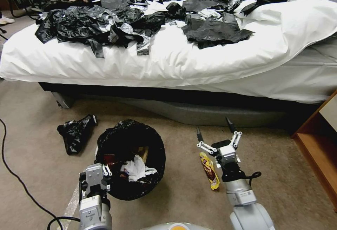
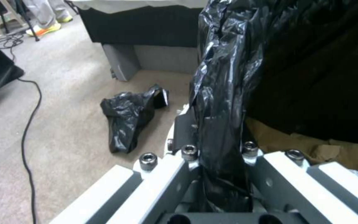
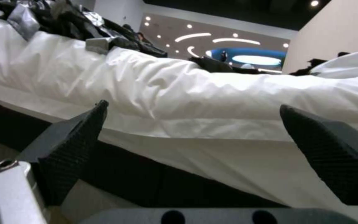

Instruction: Pick up the trash bin, then pick up the garbage from the floor and place it into the trash bin.

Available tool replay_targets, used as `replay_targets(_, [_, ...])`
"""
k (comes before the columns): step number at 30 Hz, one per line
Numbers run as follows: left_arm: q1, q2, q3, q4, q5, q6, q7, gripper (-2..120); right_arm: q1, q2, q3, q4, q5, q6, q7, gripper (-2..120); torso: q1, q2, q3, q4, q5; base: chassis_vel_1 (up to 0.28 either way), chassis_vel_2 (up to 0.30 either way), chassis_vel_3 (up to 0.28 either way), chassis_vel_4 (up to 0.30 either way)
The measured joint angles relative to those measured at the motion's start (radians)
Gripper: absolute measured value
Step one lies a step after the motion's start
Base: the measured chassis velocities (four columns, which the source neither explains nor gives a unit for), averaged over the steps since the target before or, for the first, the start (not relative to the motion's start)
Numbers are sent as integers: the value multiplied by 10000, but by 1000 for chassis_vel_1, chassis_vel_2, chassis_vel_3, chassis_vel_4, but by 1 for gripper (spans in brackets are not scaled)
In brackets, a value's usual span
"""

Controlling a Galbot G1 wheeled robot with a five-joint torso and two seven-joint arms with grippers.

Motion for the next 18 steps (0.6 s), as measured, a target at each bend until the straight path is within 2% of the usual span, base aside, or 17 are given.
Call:
replay_targets(4, [-75,7,17,60,-5,35,5,1,-83,-26,56,-8,222,-149,0,100,0,0,0,0,0,0,0,0,0])
replay_targets(7, [-116,19,39,148,-10,36,11,1,0,-153,-95,-274,1098,-1006,0,100,-1,0,0,-1,0,0,0,0,0])
replay_targets(8, [-116,19,39,148,-10,36,11,1,0,-153,-95,-274,1098,-1006,0,100,-1,0,0,-1,0,0,0,0,0])
replay_targets(10, [-114,31,72,160,-7,36,12,1,243,-318,-341,-576,1976,-2115,98,100,0,0,0,-1,0,0,0,0,0])
replay_targets(12, [-110,36,83,160,-3,36,14,1,349,-379,-436,-685,2219,-2436,152,100,-1,0,0,0,0,0,0,0,0])
replay_targets(13, [-93,48,93,150,1,37,17,1,650,-514,-654,-993,2695,-3085,242,100,0,0,0,0,0,0,0,0,0])
replay_targets(15, [-82,56,87,133,0,40,17,1,831,-592,-792,-1182,2915,-3414,266,100,-1,0,0,1,0,0,0,0,0])
replay_targets(17, [-50,74,33,80,-3,42,17,1,1346,-801,-1205,-1697,3483,-4304,337,100,0,0,0,1,1,0,0,0,0])
replay_targets(18, [-50,74,33,80,-3,42,17,1,1346,-801,-1205,-1697,3483,-4304,337,100,0,0,0,1,1,0,0,0,0])
